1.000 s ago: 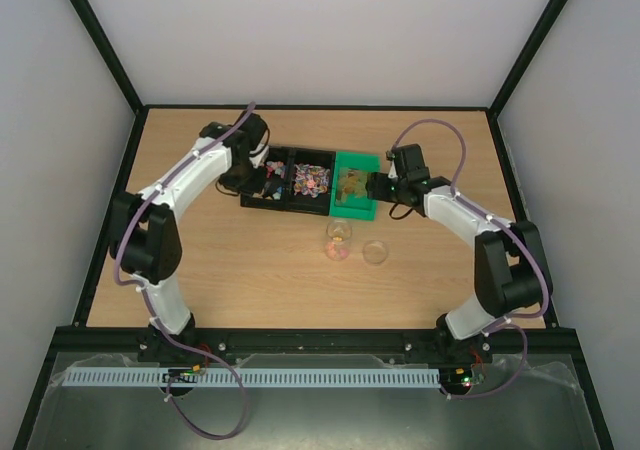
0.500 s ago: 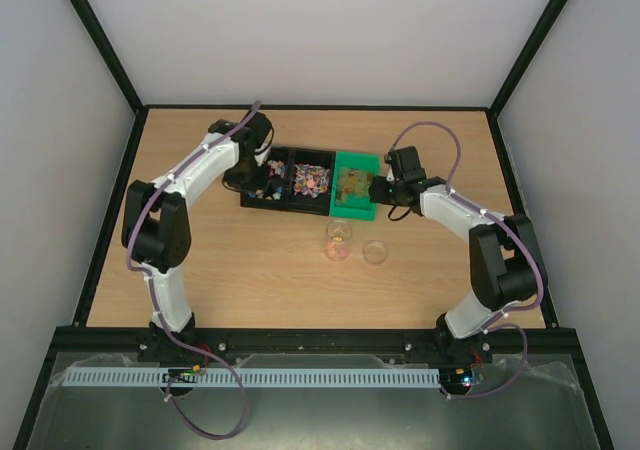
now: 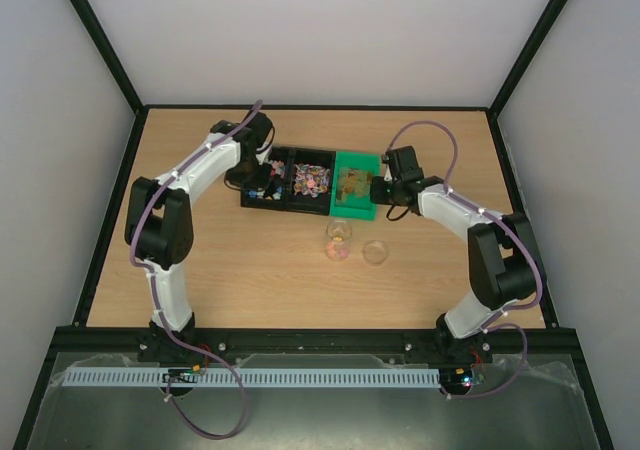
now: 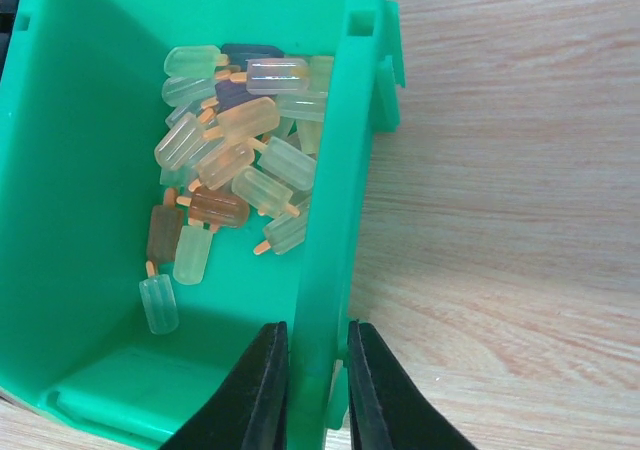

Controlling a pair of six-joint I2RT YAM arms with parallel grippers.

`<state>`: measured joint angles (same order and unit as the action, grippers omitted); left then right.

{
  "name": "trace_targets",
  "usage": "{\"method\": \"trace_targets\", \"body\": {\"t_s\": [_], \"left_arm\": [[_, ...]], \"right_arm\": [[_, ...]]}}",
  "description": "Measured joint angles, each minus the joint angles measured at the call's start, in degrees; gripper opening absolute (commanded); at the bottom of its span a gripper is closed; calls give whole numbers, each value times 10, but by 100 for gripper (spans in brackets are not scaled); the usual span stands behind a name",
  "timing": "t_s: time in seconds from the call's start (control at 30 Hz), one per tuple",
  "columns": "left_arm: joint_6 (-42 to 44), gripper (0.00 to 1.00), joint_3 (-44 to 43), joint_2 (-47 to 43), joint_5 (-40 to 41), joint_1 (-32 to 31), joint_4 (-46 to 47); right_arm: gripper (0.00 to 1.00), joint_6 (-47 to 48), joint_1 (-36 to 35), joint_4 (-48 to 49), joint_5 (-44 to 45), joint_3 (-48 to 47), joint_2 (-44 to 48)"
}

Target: Pack the candies

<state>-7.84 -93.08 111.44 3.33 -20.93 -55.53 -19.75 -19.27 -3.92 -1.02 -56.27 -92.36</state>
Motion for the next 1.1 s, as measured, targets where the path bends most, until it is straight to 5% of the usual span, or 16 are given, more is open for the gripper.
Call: {"method": "trace_targets", "body": {"t_s": [0.07,1.1], "left_arm": [[7,2,0,0,2,0,1],[140,2,40,3,2,6,100]], "right_arm": [[2,-6,0,0,4,-2,0],[1,0,4,-5,11,-12,-7]]}}
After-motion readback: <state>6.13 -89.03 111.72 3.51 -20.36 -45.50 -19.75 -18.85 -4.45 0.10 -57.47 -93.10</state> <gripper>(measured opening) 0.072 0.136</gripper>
